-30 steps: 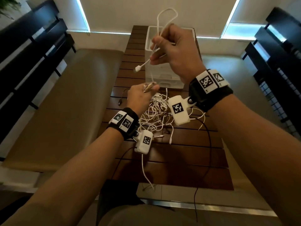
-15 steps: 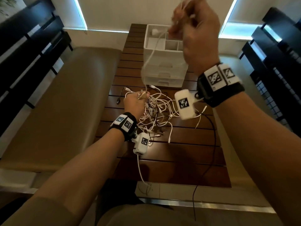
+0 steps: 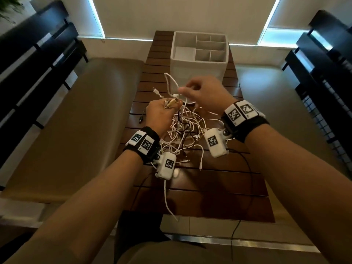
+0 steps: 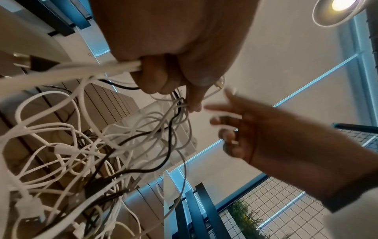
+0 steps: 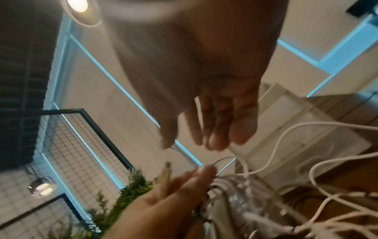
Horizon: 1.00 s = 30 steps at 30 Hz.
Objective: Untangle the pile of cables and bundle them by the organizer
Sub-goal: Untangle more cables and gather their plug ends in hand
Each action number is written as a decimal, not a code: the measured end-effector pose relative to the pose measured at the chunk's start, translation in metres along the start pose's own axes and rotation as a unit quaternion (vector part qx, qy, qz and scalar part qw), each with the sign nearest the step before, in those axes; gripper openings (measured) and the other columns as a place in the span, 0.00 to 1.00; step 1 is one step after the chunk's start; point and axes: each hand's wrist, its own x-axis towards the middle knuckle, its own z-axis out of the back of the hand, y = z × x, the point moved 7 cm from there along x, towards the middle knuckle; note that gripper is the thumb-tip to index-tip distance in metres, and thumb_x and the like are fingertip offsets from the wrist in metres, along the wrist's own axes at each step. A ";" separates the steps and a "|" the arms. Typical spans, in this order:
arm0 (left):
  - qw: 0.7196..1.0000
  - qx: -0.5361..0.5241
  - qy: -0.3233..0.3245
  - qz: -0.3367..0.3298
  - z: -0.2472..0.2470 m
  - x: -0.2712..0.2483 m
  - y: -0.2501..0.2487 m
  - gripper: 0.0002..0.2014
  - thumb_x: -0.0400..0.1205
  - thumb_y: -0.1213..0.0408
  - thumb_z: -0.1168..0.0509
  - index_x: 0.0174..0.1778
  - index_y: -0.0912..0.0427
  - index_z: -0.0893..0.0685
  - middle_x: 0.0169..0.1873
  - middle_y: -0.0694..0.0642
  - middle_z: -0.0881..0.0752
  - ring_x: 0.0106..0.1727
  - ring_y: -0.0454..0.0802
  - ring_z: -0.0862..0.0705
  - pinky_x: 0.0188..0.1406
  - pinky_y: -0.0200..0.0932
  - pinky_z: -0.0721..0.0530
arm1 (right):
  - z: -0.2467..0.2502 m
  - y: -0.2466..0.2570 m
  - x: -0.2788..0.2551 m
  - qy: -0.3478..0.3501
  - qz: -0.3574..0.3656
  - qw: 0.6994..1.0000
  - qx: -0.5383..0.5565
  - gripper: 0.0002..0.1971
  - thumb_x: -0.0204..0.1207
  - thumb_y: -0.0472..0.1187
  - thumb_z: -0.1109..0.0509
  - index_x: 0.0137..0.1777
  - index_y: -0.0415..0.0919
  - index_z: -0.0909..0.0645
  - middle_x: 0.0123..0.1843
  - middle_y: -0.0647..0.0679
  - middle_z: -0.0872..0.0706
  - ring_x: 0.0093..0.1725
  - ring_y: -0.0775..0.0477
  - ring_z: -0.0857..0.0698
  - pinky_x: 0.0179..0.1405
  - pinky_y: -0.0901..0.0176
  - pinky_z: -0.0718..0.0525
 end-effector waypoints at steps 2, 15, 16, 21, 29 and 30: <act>1.000 0.011 0.011 0.002 -0.004 0.003 0.002 0.18 0.74 0.44 0.25 0.41 0.58 0.06 0.39 0.64 0.07 0.40 0.65 0.10 0.46 0.70 0.11 | -0.012 0.023 -0.004 0.037 0.051 0.998 0.009 0.14 0.85 0.53 0.28 0.56 0.43 0.11 0.44 0.52 0.10 0.37 0.59 0.13 0.37 0.65 0.18; 0.999 0.004 0.039 0.017 -0.014 0.013 0.019 0.13 0.77 0.44 0.22 0.56 0.38 0.04 0.50 0.46 0.04 0.56 0.46 0.06 0.65 0.57 0.09 | 0.037 0.046 -0.008 -0.092 0.122 0.976 0.154 0.10 0.89 0.33 0.35 0.53 0.32 0.13 0.37 0.49 0.13 0.31 0.54 0.13 0.28 0.66 0.15; 0.999 0.025 0.037 0.006 -0.014 0.013 0.016 0.10 0.77 0.41 0.23 0.53 0.32 0.05 0.49 0.46 0.04 0.56 0.45 0.06 0.64 0.56 0.09 | 0.037 0.045 -0.008 -0.095 0.127 0.975 0.157 0.09 0.89 0.33 0.35 0.53 0.34 0.13 0.38 0.48 0.13 0.31 0.54 0.13 0.28 0.66 0.15; 0.996 0.071 0.055 0.017 -0.005 0.015 0.019 0.07 0.82 0.56 0.22 0.55 0.45 0.04 0.47 0.48 0.04 0.47 0.34 0.08 0.56 0.42 0.09 | 0.043 0.044 -0.014 -0.155 0.148 0.963 0.161 0.10 0.90 0.37 0.35 0.52 0.35 0.13 0.36 0.42 0.11 0.30 0.44 0.10 0.28 0.49 0.09; 0.998 0.051 0.003 0.042 0.012 0.000 0.027 0.03 0.78 0.56 0.18 0.40 0.49 0.04 0.36 0.50 0.05 0.39 0.48 0.08 0.45 0.47 0.09 | 0.065 0.047 0.008 -0.187 0.128 0.944 0.241 0.14 0.90 0.40 0.36 0.50 0.29 0.16 0.32 0.30 0.13 0.26 0.31 0.12 0.22 0.45 0.13; 1.000 0.022 0.015 0.016 0.007 -0.001 0.010 0.03 0.78 0.56 0.18 0.41 0.49 0.04 0.37 0.50 0.05 0.39 0.46 0.08 0.44 0.45 0.10 | 0.056 0.044 0.010 -0.168 0.118 0.948 0.242 0.14 0.90 0.40 0.36 0.51 0.30 0.15 0.32 0.30 0.13 0.28 0.29 0.12 0.22 0.45 0.13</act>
